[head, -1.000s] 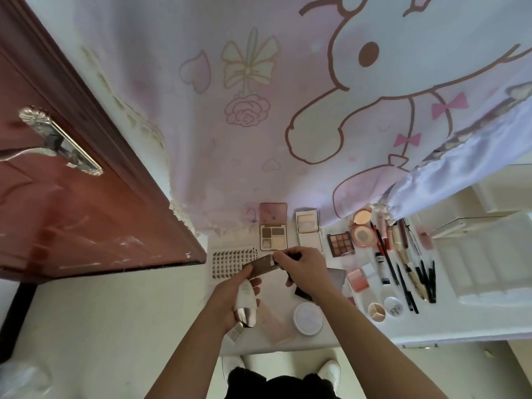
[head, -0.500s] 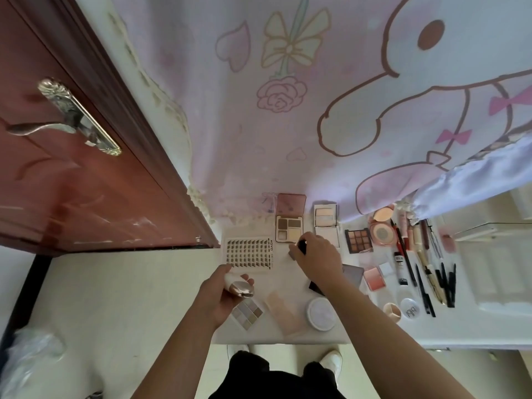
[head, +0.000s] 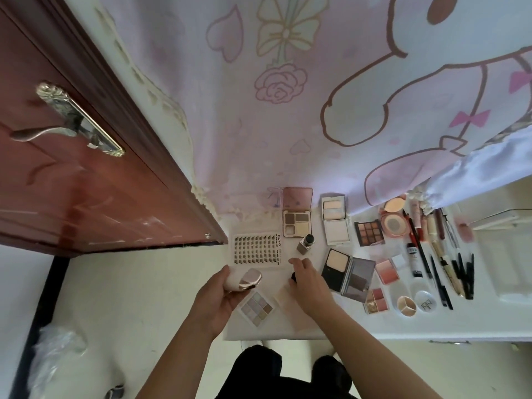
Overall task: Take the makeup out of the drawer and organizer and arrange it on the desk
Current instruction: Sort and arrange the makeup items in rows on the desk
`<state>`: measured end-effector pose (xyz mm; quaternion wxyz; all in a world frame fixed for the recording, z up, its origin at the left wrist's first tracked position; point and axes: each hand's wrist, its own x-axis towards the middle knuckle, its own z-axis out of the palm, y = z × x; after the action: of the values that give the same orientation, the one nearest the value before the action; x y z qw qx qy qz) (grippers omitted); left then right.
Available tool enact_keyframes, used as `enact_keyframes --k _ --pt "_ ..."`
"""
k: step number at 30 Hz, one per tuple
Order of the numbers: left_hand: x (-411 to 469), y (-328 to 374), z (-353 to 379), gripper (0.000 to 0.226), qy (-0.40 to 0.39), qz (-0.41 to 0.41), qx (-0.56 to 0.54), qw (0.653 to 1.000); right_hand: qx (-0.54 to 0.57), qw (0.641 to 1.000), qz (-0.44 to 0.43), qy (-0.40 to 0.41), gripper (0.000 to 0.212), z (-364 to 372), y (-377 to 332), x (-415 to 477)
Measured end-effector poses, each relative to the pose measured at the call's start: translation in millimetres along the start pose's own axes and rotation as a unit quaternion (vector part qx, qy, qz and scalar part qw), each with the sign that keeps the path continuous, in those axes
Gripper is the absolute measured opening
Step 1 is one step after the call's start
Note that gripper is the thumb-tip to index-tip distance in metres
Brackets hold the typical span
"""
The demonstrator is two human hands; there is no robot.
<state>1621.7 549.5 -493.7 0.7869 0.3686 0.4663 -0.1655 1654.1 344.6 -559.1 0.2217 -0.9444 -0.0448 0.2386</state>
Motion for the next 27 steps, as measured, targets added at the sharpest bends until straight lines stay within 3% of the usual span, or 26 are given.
enact_keyframes --k 5,8,12,13,16,18,20,26,27 --pt "-12 -6 -1 0.031 -0.012 0.034 0.015 0.999 -0.123 0.992 -0.022 0.029 0.037 5 4 17" --pt "-15 -6 0 0.032 0.005 0.060 0.042 0.997 -0.123 0.991 -0.022 0.045 0.033 2 0 17" --pt "-20 -4 9 0.034 0.008 0.103 0.051 0.993 0.098 0.993 0.022 0.058 0.037 -16 -17 -11" --pt "-21 -4 13 0.035 0.002 0.112 0.048 0.993 0.191 0.980 0.035 0.053 0.038 -24 -24 -22" --pt "-27 -8 28 0.038 -0.020 0.128 0.057 0.990 0.453 0.890 0.053 -0.007 0.032 -52 -43 -54" --pt "-35 -11 41 0.035 -0.035 0.127 0.068 0.989 0.463 0.886 0.029 -0.008 0.018 -65 -41 -68" --pt "-42 -15 53 0.029 -0.036 0.128 0.078 0.988 0.454 0.890 0.026 0.001 0.018 -76 -34 -75" --pt "-55 -26 79 0.029 -0.040 0.135 0.118 0.983 0.578 0.815 0.038 -0.030 0.016 -103 -16 -93" --pt "-56 -28 81 0.030 -0.043 0.133 0.124 0.982 0.578 0.815 0.032 -0.030 0.018 -105 -13 -95"
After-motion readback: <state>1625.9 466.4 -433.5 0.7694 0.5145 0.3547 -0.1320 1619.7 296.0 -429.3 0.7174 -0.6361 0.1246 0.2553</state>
